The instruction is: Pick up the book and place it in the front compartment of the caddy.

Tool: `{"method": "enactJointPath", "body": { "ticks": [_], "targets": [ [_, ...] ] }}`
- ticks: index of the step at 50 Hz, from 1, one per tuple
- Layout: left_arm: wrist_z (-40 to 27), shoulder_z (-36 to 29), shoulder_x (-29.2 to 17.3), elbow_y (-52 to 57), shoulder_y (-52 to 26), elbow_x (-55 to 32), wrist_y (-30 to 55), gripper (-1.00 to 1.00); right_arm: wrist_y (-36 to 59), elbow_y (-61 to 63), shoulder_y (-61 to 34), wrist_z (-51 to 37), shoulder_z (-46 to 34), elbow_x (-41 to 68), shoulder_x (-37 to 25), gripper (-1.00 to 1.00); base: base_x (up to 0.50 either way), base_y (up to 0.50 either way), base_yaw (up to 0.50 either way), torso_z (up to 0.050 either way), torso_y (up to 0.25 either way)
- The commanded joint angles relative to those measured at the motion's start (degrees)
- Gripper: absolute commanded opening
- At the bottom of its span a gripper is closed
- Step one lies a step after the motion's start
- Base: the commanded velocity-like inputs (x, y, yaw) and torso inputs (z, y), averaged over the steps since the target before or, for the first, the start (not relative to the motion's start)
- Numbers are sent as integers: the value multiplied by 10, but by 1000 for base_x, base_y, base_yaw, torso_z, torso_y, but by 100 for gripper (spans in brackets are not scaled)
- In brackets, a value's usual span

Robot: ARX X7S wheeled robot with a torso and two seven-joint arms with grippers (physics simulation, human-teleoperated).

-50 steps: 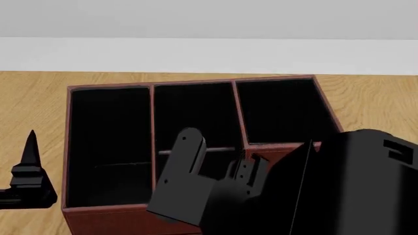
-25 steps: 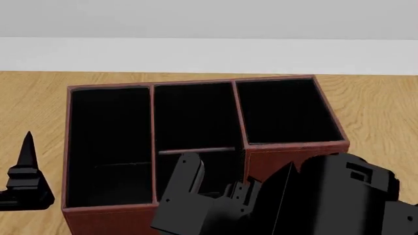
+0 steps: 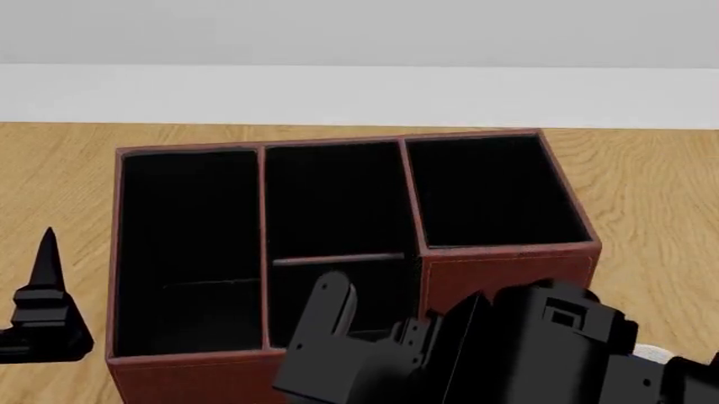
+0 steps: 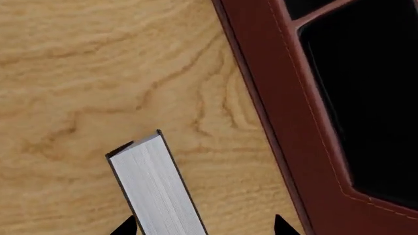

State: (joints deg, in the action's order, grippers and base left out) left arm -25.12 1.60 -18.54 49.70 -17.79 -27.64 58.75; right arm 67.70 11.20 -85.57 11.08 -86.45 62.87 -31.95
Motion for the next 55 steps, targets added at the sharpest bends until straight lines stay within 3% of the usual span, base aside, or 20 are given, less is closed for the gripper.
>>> {"method": "enactJointPath", "body": {
  "ticks": [1, 12, 13, 24, 32, 34, 43, 55],
  "targets": [
    [19, 4, 5, -22, 1, 15, -34, 100, -22, -32, 16, 31, -9, -38, 27, 100, 0, 0, 0, 0, 0],
    [17, 7, 4, -21, -4, 8, -31, 100, -24, -41, 31, 33, -15, -35, 33, 100, 0, 0, 0, 0, 0],
    [17, 7, 4, -21, -4, 8, -31, 100, -23, -41, 32, 31, -14, -33, 33, -100, 0, 0, 0, 0, 0],
    [14, 8, 4, -20, -6, 3, -29, 100, 11, 12, 10, -3, 14, 10, 23, -100, 0, 0, 0, 0, 0],
    [12, 15, 3, -12, 0, -4, -29, 100, 64, 80, -10, -93, 73, 108, 3, -100, 0, 0, 0, 0, 0],
    [13, 17, 1, -10, 5, -5, -32, 100, 85, 107, -32, -152, 109, 170, -8, -100, 0, 0, 0, 0, 0],
    [12, 17, 0, -10, 8, -7, -36, 100, 110, 125, -67, -218, 138, 254, -21, -100, 0, 0, 0, 0, 0],
    [9, 14, -2, -12, 5, -9, -38, 100, 143, 131, -133, -229, 144, 299, -16, -100, 0, 0, 0, 0, 0]
  ]
}}
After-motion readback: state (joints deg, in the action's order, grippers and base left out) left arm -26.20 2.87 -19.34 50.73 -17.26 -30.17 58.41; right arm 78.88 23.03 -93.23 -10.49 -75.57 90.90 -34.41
